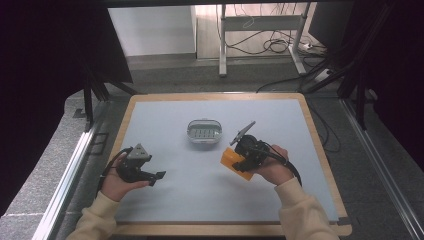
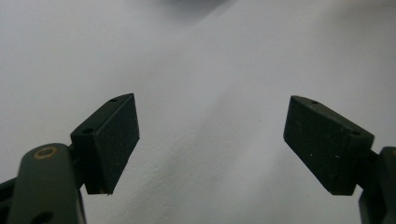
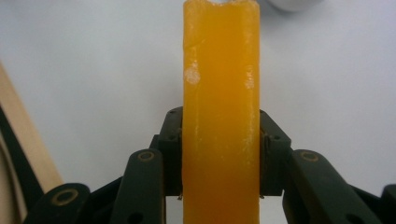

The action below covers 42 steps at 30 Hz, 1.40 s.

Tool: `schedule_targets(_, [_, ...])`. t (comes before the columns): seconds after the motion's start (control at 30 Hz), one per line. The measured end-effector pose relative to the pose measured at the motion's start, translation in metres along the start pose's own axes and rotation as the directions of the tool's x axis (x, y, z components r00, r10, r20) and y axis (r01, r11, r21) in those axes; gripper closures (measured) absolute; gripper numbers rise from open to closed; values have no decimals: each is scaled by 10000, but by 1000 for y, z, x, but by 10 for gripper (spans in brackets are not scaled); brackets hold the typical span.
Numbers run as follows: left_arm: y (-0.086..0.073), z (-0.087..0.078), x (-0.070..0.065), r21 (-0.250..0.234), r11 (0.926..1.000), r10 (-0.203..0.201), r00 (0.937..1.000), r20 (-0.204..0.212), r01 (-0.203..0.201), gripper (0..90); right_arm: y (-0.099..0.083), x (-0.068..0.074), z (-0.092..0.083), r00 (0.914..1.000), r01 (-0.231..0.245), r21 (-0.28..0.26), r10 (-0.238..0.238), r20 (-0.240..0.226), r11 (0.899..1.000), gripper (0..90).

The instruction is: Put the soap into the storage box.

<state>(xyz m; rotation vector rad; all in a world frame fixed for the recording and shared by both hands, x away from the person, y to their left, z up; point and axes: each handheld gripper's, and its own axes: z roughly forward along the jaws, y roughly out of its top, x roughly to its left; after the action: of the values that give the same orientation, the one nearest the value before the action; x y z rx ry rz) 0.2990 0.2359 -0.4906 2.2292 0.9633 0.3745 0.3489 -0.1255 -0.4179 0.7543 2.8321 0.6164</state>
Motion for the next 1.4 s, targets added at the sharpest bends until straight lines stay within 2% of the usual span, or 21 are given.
schedule_targets(0.33, [0,1,0,18,10000,11,10000,28,-11,182,6,-11,-5,10000,73,-159,-74,-23,9998,618])
schedule_targets(0.57, [0,0,0,-51,9999,-107,9999,-32,107,182,11,-18,-5,9993,351,-202,-353,-111,9992,618])
schedule_targets(0.63, [0,0,0,-43,10000,-29,10000,-16,29,182,13,-20,-5,9993,355,-261,-359,-119,9990,618])
schedule_targets(1.4, [0,0,0,-2,10000,-31,10000,9,31,182,34,-35,-4,9969,791,-326,-792,-29,9963,617])
